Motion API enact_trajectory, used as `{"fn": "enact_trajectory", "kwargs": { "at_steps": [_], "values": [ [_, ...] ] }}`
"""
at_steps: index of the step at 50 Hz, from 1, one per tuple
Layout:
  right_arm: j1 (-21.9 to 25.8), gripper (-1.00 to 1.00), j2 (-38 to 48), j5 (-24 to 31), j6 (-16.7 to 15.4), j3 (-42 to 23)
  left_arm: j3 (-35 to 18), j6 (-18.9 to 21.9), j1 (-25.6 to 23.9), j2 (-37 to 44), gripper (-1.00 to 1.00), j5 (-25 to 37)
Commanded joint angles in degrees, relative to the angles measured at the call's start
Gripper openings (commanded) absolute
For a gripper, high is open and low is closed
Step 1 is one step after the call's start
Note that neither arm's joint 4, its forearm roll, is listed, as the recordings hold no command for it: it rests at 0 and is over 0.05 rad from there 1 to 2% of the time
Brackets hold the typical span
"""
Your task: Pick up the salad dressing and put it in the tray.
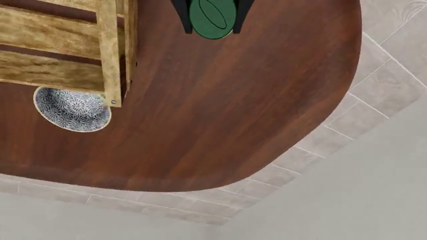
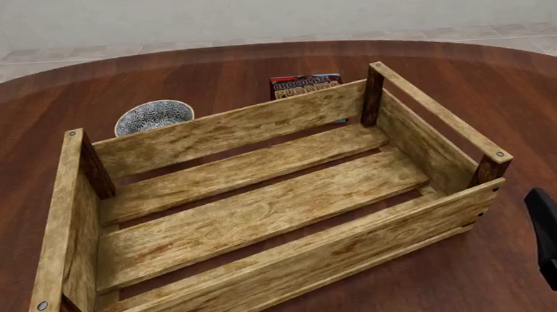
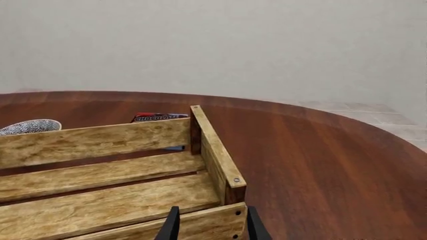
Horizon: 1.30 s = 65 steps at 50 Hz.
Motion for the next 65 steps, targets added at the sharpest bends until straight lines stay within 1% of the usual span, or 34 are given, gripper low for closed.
{"fn": "enact_trajectory", "kwargs": {
  "at_steps": [1,6,7,10,16,28,37,42,47,55,59,62,63,65],
  "values": [
    [0.01,1.0,-0.34,0.22,0.18,-0.01,-3.68,3.67,-5.06,0.36,-1.0,-0.6],
    [0.03,1.0,-0.62,0.47,0.17,-0.09,-5.43,4.0,-7.19,0.93,-1.0,-0.63],
    [0.01,1.0,-0.71,0.54,0.22,-0.07,-6.13,3.96,-8.46,0.99,-1.0,-0.45],
    [-0.04,1.0,-0.73,0.56,0.26,-0.11,-7.0,4.06,-8.94,1.53,-1.0,-0.7],
    [-0.09,1.0,-0.89,0.7,0.32,-0.18,-9.05,4.16,-13.3,2.82,-1.0,-0.86],
    [-0.12,1.0,-0.96,0.51,0.39,-0.03,-14.97,6.08,-17.3,4.87,-1.0,-1.0],
    [-0.34,1.0,-0.93,0.71,0.48,-0.25,-16.15,7.0,-20.53,6.45,-1.0,-1.55],
    [-0.35,1.0,-0.87,0.36,0.44,0.05,-18.16,7.82,-22.08,7.71,-1.0,-1.95],
    [-0.38,1.0,-0.86,0.41,0.39,0.02,-19.12,8.15,-23.71,8.9,-1.0,-2.38],
    [-0.42,1.0,-0.85,0.51,0.26,-0.11,-20.51,9.56,-27.88,10.89,-1.0,-3.23],
    [-0.54,1.0,-1.03,0.7,0.35,-0.18,-21.14,9.68,-29.0,11.81,-1.0,-3.5],
    [-0.54,1.0,-0.94,0.62,0.36,-0.23,-21.66,9.89,-30.83,12.47,-1.0,-3.81],
    [-0.44,1.0,-0.99,0.63,0.31,-0.21,-22.12,9.77,-32.29,12.97,-1.0,-3.83],
    [-0.39,1.0,-1.02,0.66,0.27,-0.21,-22.29,9.92,-32.74,13.32,-1.0,-3.92]
  ]
}}
